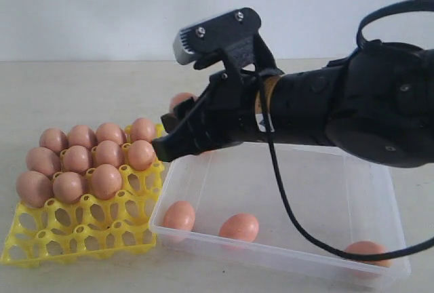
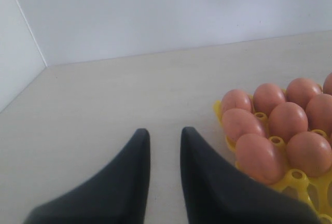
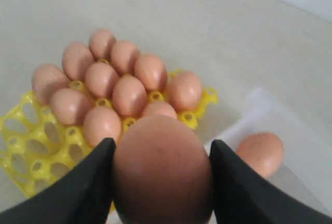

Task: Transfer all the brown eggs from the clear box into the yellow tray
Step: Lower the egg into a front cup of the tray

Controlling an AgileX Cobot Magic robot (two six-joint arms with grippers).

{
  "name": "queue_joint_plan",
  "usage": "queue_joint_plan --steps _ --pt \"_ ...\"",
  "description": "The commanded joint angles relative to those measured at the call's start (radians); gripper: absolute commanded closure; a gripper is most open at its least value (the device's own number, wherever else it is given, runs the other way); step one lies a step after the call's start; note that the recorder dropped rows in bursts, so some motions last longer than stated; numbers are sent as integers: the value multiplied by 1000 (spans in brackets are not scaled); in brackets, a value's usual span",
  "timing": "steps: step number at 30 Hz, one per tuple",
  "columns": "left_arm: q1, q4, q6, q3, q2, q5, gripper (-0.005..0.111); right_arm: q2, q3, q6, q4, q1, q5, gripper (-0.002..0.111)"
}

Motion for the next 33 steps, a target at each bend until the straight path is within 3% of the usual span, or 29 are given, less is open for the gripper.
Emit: queue_joint_plan --steps 1,8,21,33 --pt "2 -2 -2 4 -2 -2 85 70 -54 -36 2 9 -59 107" --pt "2 -2 -2 4 -2 -2 85 218 -107 -152 2 14 -119 107" --pt "2 -2 -2 4 -2 -2 85 348 -202 -96 4 40 -245 107" --pt "2 -2 -2 4 -2 -2 85 399 -202 -73 6 59 -230 107"
